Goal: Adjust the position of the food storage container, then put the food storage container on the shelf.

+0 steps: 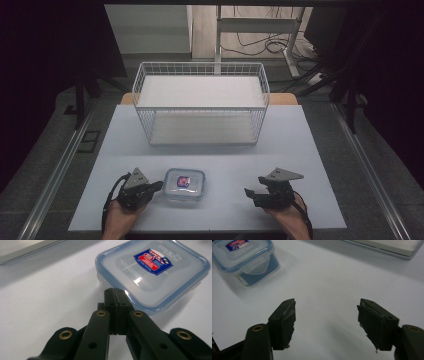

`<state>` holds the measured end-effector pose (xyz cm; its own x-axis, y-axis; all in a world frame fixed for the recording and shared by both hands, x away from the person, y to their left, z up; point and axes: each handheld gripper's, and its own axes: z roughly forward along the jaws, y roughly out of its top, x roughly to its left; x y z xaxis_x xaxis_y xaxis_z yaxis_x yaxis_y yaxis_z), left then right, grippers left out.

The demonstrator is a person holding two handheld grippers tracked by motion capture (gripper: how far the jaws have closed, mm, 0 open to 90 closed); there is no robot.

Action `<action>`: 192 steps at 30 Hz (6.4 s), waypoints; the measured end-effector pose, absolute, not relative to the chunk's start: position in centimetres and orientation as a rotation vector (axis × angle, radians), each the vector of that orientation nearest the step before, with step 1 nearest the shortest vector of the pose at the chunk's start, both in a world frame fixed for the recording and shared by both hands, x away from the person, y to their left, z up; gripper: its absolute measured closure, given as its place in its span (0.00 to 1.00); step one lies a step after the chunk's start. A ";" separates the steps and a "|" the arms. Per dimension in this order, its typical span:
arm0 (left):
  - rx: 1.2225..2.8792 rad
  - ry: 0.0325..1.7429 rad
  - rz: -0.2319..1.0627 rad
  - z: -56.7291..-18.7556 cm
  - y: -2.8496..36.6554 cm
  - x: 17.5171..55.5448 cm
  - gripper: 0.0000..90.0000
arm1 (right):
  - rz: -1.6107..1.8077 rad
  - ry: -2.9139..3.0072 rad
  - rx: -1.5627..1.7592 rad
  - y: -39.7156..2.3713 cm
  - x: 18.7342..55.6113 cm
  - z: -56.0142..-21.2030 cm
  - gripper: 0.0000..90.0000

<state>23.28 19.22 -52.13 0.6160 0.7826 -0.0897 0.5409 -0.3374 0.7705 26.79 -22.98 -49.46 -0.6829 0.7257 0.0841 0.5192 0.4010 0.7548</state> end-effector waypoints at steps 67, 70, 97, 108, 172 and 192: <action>1.986 0.921 -0.024 -52.8 12.4 28.4 0.08 | 1.244 2.702 1.079 -14.0 30.8 -50.6 0.11; 1.992 0.907 -0.052 -52.9 12.4 27.9 0.13 | 1.277 2.740 1.102 -14.3 30.7 -51.0 0.14; 1.904 0.910 -0.072 -52.5 15.4 25.8 0.74 | 1.480 2.702 1.222 -18.7 29.4 -50.3 0.63; 1.867 0.919 -0.154 -53.1 15.5 27.4 0.50 | 1.453 2.711 1.105 -18.2 29.3 -50.0 0.64; 1.744 0.917 -0.355 -53.5 16.9 27.0 0.68 | 1.629 2.611 1.378 -18.8 29.2 -50.5 0.76; 1.680 0.919 -0.317 -51.5 17.0 28.4 0.68 | 1.572 2.550 1.319 -18.0 30.2 -47.8 0.75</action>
